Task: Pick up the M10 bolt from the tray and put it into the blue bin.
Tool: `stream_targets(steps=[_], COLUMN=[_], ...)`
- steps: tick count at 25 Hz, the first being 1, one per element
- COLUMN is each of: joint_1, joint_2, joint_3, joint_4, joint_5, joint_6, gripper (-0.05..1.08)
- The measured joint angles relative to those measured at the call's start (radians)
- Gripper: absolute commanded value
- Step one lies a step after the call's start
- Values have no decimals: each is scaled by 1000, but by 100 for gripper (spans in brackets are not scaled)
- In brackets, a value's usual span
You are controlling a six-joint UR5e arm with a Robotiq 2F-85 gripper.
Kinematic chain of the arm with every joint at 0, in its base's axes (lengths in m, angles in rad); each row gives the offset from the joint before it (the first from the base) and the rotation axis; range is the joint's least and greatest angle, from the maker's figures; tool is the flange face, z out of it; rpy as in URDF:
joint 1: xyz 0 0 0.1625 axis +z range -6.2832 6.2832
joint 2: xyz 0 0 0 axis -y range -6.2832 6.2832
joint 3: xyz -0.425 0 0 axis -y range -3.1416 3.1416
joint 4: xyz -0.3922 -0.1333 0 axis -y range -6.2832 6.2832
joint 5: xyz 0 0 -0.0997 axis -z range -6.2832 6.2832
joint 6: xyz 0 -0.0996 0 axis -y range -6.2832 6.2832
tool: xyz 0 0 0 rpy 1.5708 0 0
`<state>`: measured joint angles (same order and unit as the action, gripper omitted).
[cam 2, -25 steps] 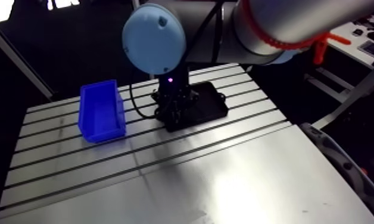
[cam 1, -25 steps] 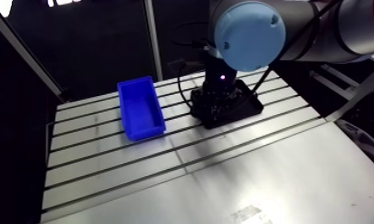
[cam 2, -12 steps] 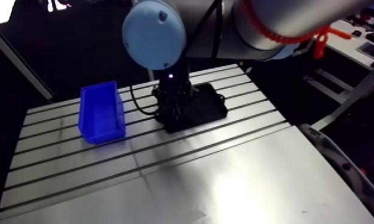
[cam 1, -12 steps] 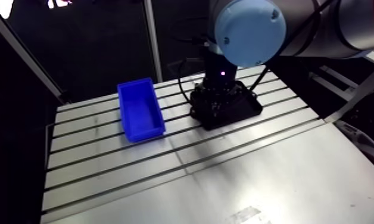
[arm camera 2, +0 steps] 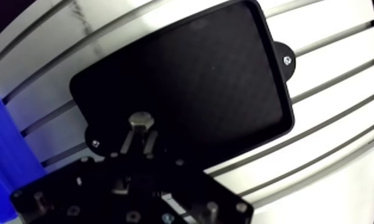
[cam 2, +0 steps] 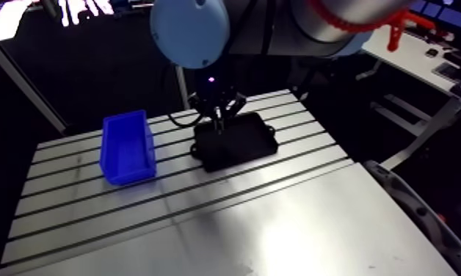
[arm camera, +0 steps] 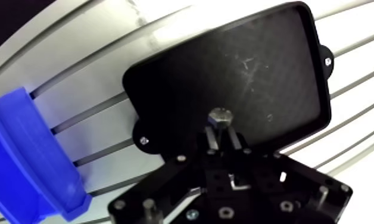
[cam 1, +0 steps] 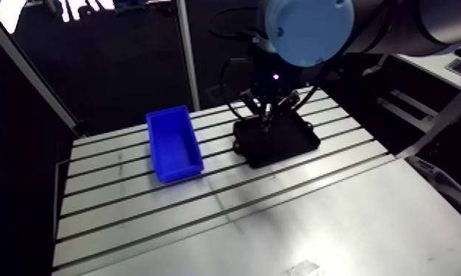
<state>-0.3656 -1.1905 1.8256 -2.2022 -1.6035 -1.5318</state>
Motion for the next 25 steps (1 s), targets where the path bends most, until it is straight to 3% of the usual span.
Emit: stream_targets(steps=[7, 11, 22, 25], joint_1=[7, 18, 126, 157], joint_2=[-58, -84, -121, -120], joint_3=[-42, -76, -198, -246], joint_4=[37, 85, 283, 341], joint_5=[-30, -36, -23, -12], joint_6=[-127, -222, -540, -654], gripper=[104, 103, 102, 102])
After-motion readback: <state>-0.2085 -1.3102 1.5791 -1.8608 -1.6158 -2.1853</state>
